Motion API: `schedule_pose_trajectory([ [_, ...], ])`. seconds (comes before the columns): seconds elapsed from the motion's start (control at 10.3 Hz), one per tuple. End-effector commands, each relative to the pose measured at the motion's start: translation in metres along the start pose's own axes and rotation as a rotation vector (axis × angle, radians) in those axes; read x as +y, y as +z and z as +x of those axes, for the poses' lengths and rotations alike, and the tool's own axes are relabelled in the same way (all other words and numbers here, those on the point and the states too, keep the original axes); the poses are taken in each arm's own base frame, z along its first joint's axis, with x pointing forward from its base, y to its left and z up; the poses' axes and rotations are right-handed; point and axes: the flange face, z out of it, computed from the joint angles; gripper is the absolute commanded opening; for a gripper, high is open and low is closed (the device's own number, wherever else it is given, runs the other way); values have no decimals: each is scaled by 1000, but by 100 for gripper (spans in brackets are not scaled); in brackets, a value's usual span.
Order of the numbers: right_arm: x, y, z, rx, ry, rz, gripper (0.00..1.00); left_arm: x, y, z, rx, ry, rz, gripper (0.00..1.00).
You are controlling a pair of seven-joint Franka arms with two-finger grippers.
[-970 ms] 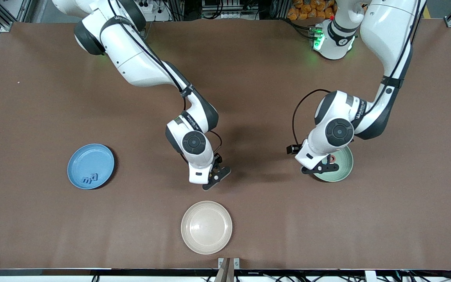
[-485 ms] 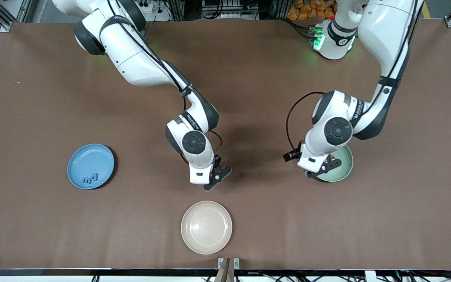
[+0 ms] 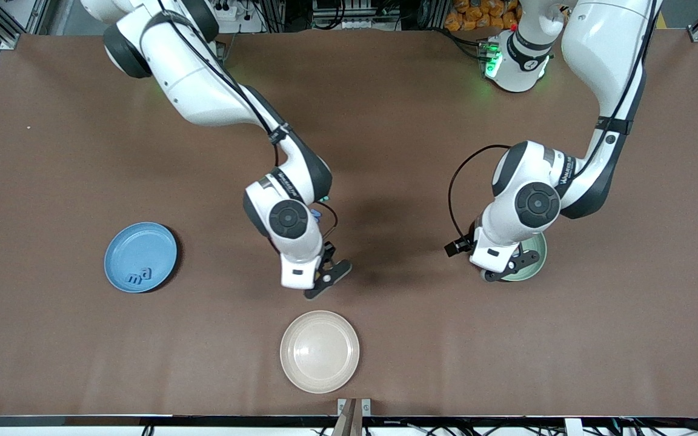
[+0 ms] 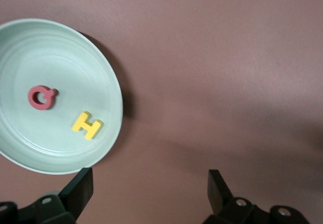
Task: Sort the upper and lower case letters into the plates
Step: 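Place the u on the blue plate while the left gripper reaches teal R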
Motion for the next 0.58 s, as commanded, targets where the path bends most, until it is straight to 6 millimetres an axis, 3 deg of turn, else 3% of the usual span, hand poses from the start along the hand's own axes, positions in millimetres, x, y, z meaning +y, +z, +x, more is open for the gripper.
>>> schedule_pose_trajectory([
  [0.0, 71, -36, -33, -102, 148, -58, 0, 30, 14, -9, 16, 50, -24, 100],
  [0.19, 150, -30, -79, -212, 348, -93, 0, 98, 22, -40, 37, 135, -62, 100],
  [0.29, 183, -31, -100, -234, 409, -87, 0, 134, 25, -69, 49, 166, -76, 100],
  [0.49, 220, -9, -138, -294, 555, -85, 0, 174, 27, -116, 106, 247, -104, 100],
])
